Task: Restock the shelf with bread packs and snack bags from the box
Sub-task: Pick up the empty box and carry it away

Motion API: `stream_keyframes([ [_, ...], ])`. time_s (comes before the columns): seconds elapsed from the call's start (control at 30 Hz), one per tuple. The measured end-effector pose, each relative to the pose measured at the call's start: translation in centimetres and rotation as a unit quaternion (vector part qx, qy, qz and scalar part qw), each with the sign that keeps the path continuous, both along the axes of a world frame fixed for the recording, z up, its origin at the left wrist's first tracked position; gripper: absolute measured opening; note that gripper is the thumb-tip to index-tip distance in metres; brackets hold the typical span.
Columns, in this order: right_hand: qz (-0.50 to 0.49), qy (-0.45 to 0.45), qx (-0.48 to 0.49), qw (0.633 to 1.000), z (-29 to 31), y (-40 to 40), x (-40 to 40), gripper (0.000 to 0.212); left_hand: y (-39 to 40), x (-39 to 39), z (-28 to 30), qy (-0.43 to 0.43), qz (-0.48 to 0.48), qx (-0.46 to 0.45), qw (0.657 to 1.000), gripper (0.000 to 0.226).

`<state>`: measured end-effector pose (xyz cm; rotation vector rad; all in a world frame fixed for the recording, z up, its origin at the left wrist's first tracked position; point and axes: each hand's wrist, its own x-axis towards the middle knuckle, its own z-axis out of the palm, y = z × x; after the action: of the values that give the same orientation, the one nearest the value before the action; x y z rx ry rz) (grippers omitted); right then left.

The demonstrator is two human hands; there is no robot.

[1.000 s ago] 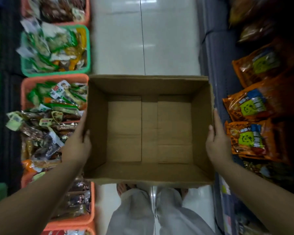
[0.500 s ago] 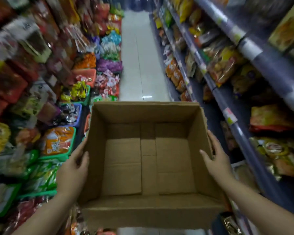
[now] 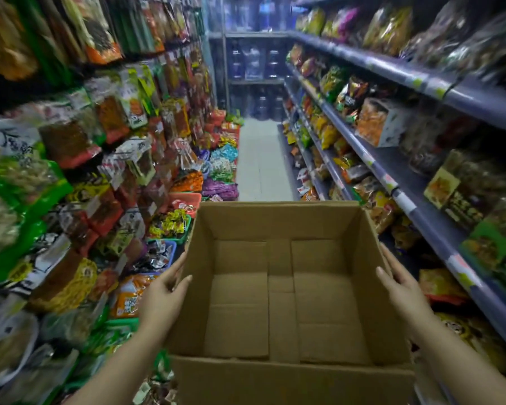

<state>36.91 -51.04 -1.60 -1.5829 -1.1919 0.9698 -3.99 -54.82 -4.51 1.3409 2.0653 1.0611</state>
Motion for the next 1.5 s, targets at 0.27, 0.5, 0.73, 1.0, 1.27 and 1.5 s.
stream_keyframes([
  [0.27, 0.002, 0.06, -0.074, 0.995, -1.6, 2.9, -2.8, 0.044, 3.6, -3.7, -2.5, -0.031, -0.011, -0.061, 0.998, 0.049],
  [0.5, 0.006, 0.054, -0.087, 0.995, -2.8, 12.3, -3.2, 0.048, 11.9, -3.7, -2.3, -0.065, -0.015, -0.073, 0.995, 0.047],
  [0.73, 0.02, 0.075, -0.068, 0.995, -2.8, 29.1, -1.8, 0.046, 27.4, -1.5, -0.4, -0.04, -0.007, -0.063, 0.997, 0.043],
  [1.0, 0.039, 0.082, -0.035, 0.995, 0.1, 48.1, 0.4, 0.046, 44.5, 1.0, 1.9, -0.021, 0.037, -0.039, 0.998, 0.044],
  [1.27, 0.03, 0.091, -0.052, 0.994, -2.1, 64.9, -1.1, 0.047, 60.6, -0.5, -0.8, -0.038, 0.054, -0.058, 0.996, 0.041],
  [1.5, 0.042, 0.067, -0.058, 0.995, -3.9, 83.6, -5.0, 0.049, 79.8, -4.5, -1.7, -0.003, 0.051, -0.056, 0.997, 0.043],
])
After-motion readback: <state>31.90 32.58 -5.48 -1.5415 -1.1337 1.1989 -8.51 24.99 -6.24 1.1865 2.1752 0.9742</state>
